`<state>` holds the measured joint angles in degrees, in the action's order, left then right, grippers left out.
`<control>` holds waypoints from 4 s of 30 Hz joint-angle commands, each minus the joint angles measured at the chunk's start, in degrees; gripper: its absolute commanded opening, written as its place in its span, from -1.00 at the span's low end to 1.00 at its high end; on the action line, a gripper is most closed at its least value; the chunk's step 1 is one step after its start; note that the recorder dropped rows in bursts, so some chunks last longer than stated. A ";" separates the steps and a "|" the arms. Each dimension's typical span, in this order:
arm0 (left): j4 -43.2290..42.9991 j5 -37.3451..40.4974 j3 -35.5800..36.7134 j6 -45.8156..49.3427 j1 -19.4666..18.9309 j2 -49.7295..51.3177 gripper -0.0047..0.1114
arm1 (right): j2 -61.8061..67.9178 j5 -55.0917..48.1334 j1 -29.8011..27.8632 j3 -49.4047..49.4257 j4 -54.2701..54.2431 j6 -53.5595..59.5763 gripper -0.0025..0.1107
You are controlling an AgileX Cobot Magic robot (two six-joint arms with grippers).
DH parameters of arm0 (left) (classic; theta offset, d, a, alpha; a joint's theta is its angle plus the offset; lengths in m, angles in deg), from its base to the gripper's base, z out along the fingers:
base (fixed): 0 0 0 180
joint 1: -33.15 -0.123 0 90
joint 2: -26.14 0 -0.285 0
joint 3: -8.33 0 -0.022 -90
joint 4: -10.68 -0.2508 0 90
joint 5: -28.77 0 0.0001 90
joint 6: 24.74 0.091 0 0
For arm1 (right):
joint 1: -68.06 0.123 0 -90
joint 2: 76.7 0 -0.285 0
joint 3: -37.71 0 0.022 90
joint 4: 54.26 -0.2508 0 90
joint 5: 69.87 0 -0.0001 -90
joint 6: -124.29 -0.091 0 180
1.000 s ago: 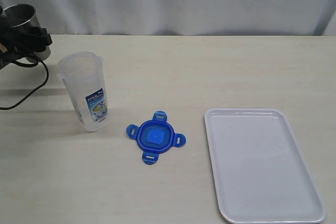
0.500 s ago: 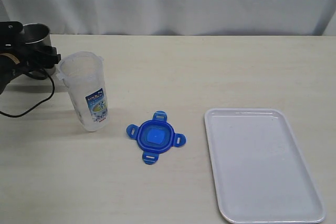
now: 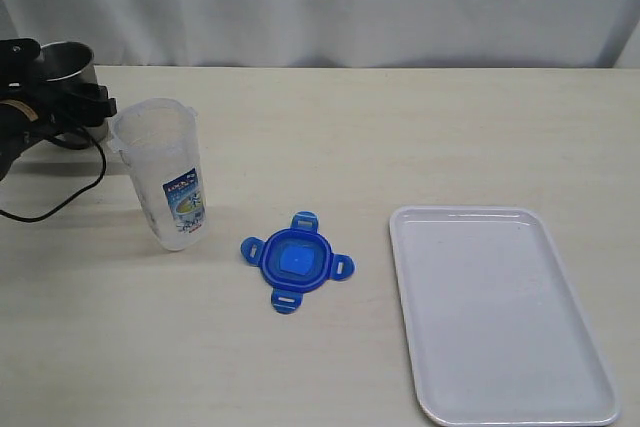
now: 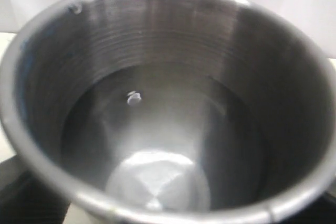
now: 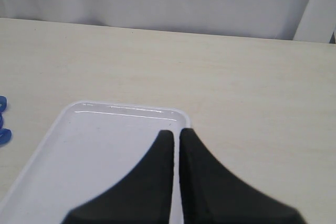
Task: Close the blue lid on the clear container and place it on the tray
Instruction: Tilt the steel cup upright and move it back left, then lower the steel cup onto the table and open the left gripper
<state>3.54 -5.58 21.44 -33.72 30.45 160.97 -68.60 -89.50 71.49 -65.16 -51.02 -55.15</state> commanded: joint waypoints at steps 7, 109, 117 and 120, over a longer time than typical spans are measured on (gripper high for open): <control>0.38 -5.35 -0.70 -0.48 0.05 -0.78 0.38 | -0.31 0.05 0.08 0.09 0.17 0.15 -0.88; -6.97 -5.01 17.42 -1.68 -2.33 -10.75 0.89 | -0.31 0.05 0.08 0.09 0.17 0.15 -0.88; -7.37 0.68 25.55 -1.86 -3.29 -24.88 0.89 | -0.31 0.05 0.08 0.09 0.17 0.15 -0.88; -9.47 7.48 27.34 -4.00 -3.29 -32.04 0.89 | -0.31 0.05 0.08 0.09 0.17 0.15 -0.88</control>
<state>-4.40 -3.26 47.26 -35.87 27.28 134.72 -68.60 -89.50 71.49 -65.16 -51.02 -55.15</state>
